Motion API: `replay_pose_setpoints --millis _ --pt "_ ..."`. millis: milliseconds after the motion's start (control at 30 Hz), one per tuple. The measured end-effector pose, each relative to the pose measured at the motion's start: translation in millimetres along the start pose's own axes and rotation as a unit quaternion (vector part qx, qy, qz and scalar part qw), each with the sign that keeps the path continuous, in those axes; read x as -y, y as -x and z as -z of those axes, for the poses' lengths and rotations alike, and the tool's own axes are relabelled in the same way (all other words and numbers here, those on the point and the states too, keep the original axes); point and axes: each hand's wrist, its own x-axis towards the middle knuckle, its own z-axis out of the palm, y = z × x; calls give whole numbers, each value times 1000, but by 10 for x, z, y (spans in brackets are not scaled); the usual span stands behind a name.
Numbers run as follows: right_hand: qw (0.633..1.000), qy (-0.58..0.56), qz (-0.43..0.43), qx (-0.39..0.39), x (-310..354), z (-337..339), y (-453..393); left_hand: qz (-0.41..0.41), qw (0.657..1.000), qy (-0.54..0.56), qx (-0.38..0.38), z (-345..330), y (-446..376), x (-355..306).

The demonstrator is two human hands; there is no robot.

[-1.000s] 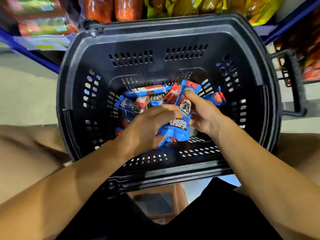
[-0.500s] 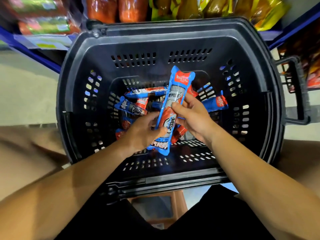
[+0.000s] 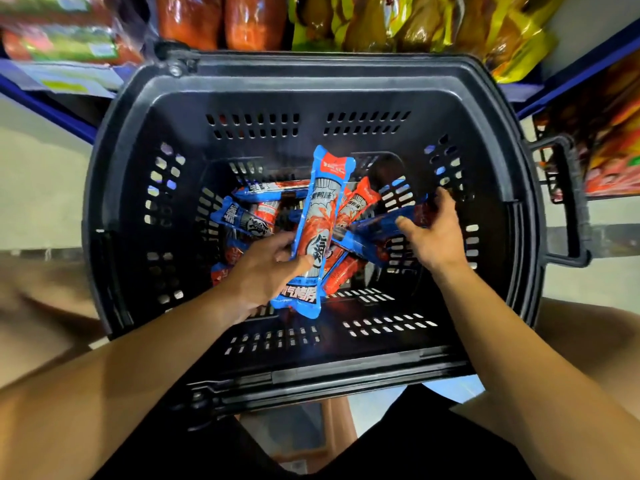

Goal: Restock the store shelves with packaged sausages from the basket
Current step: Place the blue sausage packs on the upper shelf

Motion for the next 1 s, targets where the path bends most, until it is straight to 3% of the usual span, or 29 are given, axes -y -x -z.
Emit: replay_pose_setpoints --millis 233,433,600,833,1000 --pt "984 164 58 25 -14 -58 -116 19 1000 5 -9 21 23 -26" --pt "982 163 16 96 -16 -126 -177 36 999 11 -30 48 -28 -17" --pt "974 142 -43 169 1 -114 -128 5 999 37 -23 62 -1 -64" --pt "960 -168 -90 207 244 26 66 -14 998 51 -17 60 41 -74" --pt "866 -387 -103 300 384 261 218 -23 999 30 -27 73 82 -94"
